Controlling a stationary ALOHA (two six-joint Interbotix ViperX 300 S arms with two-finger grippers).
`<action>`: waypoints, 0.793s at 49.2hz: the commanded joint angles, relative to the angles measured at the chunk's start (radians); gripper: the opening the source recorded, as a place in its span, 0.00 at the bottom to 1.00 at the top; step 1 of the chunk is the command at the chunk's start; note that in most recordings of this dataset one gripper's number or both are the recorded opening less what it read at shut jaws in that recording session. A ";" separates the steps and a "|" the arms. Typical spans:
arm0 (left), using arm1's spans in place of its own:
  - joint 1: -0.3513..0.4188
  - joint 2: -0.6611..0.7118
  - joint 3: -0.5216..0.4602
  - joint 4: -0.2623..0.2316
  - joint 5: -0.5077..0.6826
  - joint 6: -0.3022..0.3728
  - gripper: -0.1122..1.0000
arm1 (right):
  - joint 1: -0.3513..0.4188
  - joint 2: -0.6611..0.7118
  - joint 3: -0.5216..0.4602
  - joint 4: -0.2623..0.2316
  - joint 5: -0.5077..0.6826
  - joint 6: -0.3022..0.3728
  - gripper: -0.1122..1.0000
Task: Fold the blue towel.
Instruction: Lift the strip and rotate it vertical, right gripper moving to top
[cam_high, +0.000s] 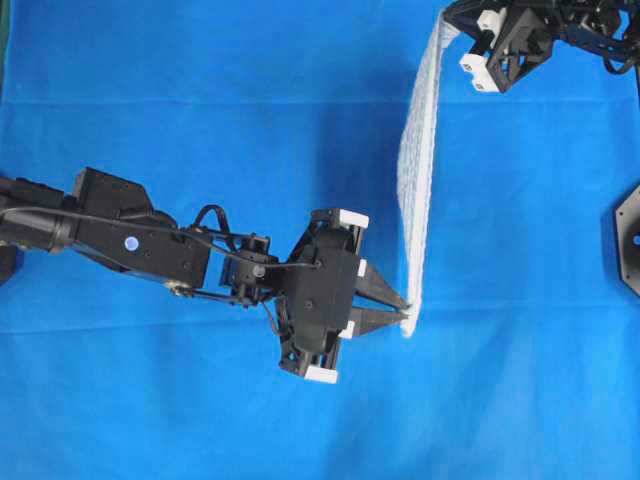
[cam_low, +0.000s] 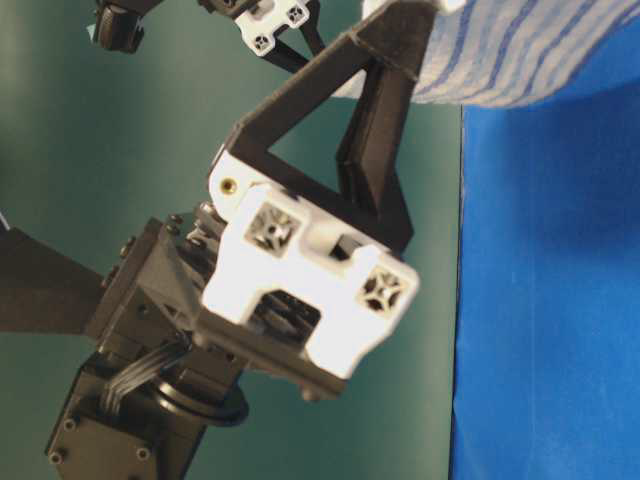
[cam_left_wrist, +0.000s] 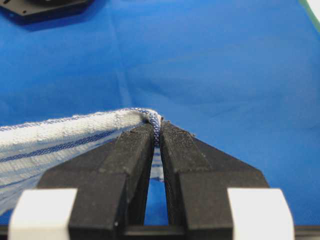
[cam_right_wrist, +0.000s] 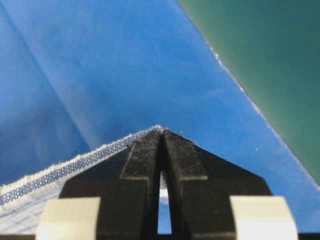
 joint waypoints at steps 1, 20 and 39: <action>0.000 -0.011 -0.032 0.002 -0.011 0.002 0.13 | -0.006 -0.034 -0.014 -0.002 0.000 -0.002 0.12; 0.006 0.158 -0.199 0.002 -0.048 -0.002 0.13 | -0.005 -0.146 0.043 -0.018 0.069 0.003 0.12; -0.023 0.199 -0.164 -0.006 -0.106 -0.028 0.13 | 0.023 0.005 -0.034 -0.018 0.087 0.002 0.12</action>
